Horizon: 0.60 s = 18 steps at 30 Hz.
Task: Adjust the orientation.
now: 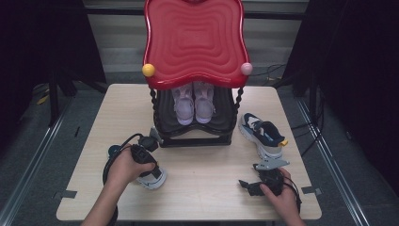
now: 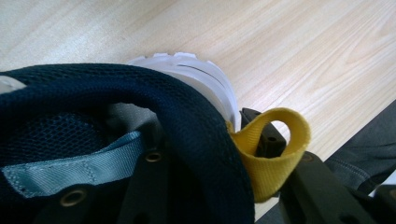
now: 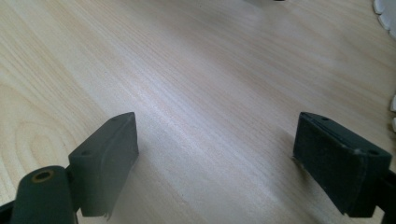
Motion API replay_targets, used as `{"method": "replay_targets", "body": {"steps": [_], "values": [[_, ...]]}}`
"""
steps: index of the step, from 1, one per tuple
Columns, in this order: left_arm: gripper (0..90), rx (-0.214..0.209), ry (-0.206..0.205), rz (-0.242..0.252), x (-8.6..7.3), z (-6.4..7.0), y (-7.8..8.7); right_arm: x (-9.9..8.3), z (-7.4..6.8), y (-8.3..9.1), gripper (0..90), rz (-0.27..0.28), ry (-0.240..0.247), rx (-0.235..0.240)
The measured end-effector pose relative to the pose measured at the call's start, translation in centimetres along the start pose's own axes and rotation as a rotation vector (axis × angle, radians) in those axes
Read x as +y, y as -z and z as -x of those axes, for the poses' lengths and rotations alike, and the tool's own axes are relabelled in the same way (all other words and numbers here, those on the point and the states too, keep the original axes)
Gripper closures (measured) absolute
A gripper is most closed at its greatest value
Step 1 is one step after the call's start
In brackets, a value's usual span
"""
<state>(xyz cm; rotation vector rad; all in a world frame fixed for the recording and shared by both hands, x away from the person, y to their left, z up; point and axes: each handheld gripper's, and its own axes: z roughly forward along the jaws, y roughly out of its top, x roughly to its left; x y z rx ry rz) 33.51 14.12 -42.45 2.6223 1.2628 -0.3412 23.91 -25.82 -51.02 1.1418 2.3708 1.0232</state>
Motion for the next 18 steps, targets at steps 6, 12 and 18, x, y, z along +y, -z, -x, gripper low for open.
{"method": "replay_targets", "body": {"steps": [6, 12, 18], "values": [[68.6, 0.003, 0.005, -0.013, 0.19, -0.03, -0.57, 0.0, -0.01, 0.0, 13.5, 0.0, -0.001, 0.0], [73.2, -0.004, -0.027, -0.023, 0.13, 0.12, -0.66, 0.0, 0.0, 0.0, 13.6, 0.0, -0.001, 0.0], [75.4, -0.008, -0.053, -0.021, -0.18, 0.42, -0.28, 0.0, 0.0, 0.0, 13.6, 0.0, 0.0, 0.0]]}}
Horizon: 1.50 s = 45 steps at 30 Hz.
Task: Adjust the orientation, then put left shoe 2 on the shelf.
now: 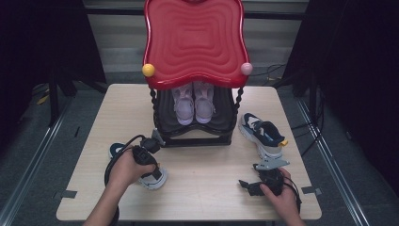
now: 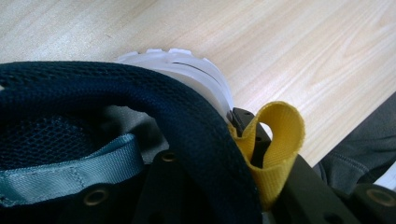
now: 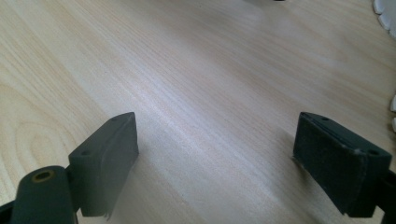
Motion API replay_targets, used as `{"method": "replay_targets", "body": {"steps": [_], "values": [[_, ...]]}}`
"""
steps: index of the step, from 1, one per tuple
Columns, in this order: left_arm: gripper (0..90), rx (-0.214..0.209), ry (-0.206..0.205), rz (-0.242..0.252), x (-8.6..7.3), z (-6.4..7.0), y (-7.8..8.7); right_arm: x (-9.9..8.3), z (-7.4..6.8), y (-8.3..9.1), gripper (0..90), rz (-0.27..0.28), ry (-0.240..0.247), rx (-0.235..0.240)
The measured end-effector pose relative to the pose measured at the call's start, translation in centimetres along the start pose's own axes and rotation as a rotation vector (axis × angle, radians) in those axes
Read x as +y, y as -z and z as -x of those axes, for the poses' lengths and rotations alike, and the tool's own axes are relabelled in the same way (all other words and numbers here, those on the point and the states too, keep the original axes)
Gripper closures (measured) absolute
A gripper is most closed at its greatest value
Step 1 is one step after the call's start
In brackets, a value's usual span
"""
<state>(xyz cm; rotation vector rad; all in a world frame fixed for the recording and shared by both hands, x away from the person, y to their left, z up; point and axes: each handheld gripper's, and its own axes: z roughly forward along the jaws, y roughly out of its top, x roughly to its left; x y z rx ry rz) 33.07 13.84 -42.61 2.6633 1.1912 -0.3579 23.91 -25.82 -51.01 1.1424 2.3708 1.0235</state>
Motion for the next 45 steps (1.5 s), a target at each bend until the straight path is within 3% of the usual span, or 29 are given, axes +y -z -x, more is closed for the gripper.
{"method": "replay_targets", "body": {"steps": [6, 11, 16, 27, 45], "values": [[75.3, 0.034, -0.039, 0.001, 0.0, 0.6, 1.8, 0.0, 0.0, 0.0, 13.6, 0.0, 0.0, 0.0], [75.3, 0.039, -0.062, -0.017, 0.0, 0.9, 3.5, 0.0, 0.0, 0.0, 13.6, 0.0, 0.001, 0.0], [75.3, 0.05, -0.111, -0.021, -0.2, 1.2, 5.7, 0.0, 0.0, 0.0, 13.6, 0.0, 0.001, 0.0], [75.3, 0.064, -0.225, 0.007, -0.6, 2.6, 12.2, 0.0, 0.0, 0.0, 13.6, 0.002, -0.001, 0.0], [75.1, 0.092, -0.329, 0.006, 1.1, 6.2, 21.5, 0.0, 0.0, 0.0, 13.6, 0.002, 0.0, 0.0]]}}
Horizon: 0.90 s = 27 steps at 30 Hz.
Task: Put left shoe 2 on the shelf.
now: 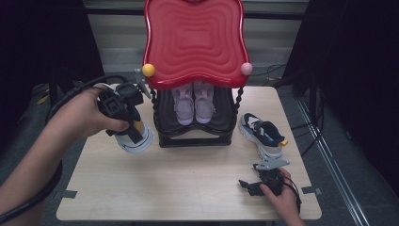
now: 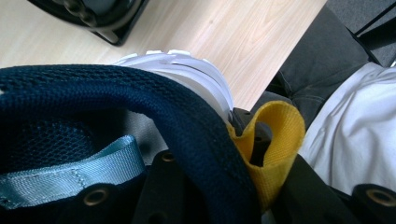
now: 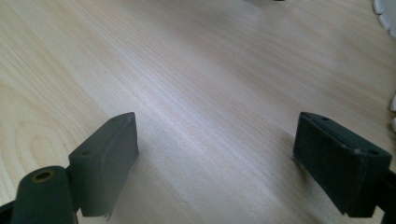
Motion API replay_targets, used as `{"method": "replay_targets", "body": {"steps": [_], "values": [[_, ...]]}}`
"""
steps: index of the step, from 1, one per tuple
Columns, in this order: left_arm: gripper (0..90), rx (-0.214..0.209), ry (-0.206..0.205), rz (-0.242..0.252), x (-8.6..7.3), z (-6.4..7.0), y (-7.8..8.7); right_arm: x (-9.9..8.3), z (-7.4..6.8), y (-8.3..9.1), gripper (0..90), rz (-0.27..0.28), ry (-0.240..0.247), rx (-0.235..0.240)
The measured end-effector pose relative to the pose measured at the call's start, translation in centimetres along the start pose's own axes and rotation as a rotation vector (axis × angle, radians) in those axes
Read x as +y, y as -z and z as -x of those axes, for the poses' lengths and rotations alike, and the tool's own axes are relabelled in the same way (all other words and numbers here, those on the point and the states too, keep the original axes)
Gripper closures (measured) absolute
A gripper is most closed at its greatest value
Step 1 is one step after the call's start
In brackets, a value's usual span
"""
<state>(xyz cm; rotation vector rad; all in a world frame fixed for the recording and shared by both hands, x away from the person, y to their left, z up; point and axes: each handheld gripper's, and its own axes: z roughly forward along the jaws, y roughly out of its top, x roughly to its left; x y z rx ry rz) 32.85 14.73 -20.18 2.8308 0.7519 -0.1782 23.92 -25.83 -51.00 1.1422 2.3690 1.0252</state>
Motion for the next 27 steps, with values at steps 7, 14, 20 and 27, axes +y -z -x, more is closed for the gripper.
{"method": "replay_targets", "body": {"steps": [7, 14, 20, 27], "values": [[75.0, 0.026, -0.023, 0.004, 0.8, 0.6, 2.6, 0.0, 0.0, 0.0, 13.6, -0.002, -0.003, -0.001], [74.7, 0.066, -0.044, -0.014, 1.5, 1.1, 4.7, 0.0, 0.0, 0.0, 13.6, -0.005, -0.001, 0.0], [74.5, 0.101, -0.062, -0.018, 1.9, 1.0, 6.6, 0.0, 0.0, 0.0, 13.6, -0.004, 0.0, 0.0], [74.4, 0.129, -0.065, 0.005, 2.5, 0.9, 8.4, 0.0, 0.0, 0.0, 13.6, -0.004, -0.001, 0.001]]}}
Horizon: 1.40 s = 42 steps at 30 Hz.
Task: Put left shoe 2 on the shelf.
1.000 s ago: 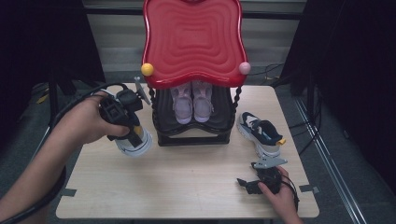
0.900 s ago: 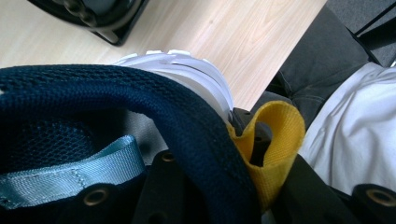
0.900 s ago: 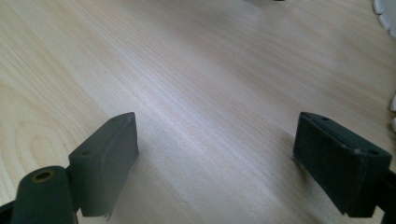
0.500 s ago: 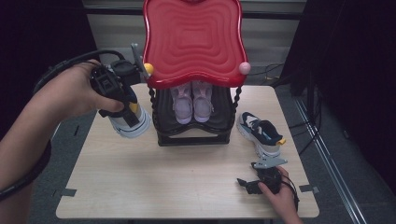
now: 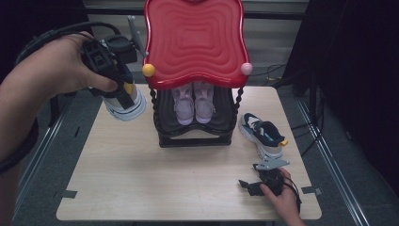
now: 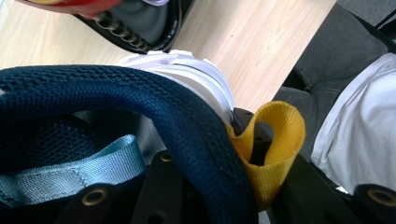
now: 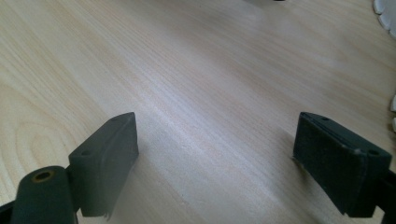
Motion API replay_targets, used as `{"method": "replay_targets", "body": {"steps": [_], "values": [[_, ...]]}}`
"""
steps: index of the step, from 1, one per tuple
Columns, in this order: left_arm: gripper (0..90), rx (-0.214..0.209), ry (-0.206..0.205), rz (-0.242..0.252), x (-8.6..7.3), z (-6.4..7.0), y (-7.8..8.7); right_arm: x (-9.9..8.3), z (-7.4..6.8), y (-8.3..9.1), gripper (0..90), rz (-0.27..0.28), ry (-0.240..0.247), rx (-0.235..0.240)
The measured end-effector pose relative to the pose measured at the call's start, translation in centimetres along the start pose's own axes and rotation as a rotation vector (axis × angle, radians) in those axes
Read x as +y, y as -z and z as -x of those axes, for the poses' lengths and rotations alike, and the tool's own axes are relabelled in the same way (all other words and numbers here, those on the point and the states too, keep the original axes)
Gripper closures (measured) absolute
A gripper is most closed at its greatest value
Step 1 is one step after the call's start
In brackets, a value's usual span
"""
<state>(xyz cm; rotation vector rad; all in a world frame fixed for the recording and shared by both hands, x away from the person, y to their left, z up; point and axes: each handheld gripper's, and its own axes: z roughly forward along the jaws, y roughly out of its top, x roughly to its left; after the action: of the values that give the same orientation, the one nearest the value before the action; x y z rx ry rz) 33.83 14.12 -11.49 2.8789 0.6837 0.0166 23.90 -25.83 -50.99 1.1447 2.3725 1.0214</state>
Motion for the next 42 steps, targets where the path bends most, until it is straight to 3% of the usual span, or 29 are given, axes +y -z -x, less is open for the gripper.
{"method": "replay_targets", "body": {"steps": [5, 7, 11, 17, 23, 29, 34, 35, 42], "values": [[74.5, 0.032, -0.031, 0.007, 0.8, 0.1, 1.3, 0.0, 0.0, 0.0, 13.5, 0.0, 0.0, 0.0], [74.5, 0.043, -0.068, -0.008, 1.3, 0.0, 1.7, 0.0, 0.0, 0.0, 13.5, 0.0, 0.0, 0.0], [74.5, 0.082, -0.093, 0.001, 2.2, 0.0, 2.2, 0.0, 0.0, 0.0, 13.5, 0.002, -0.001, 0.001], [74.5, 0.113, -0.158, 0.007, 3.7, 0.3, 2.7, 0.0, 0.0, 0.0, 13.5, 0.003, 0.001, 0.001], [74.5, 0.17, -0.237, -0.004, 5.3, 0.7, 3.1, 0.0, 0.0, 0.0, 13.5, 0.004, -0.001, 0.004], [74.5, 0.192, -0.307, -0.022, 7.4, 0.8, 2.7, 0.0, 0.0, 0.0, 13.5, 0.004, -0.001, 0.004], [74.5, 0.22, -0.39, -0.024, 9.2, 0.9, 2.1, 0.0, 0.0, 0.0, 13.4, 0.001, 0.0, 0.003], [74.5, 0.217, -0.382, -0.017, 9.5, 1.0, 1.9, 0.0, 0.0, 0.0, 13.4, 0.001, 0.0, 0.002], [74.4, 0.233, -0.431, -0.029, 11.4, 0.5, 1.0, 0.0, 0.0, 0.0, 13.4, 0.001, -0.001, 0.002]]}}
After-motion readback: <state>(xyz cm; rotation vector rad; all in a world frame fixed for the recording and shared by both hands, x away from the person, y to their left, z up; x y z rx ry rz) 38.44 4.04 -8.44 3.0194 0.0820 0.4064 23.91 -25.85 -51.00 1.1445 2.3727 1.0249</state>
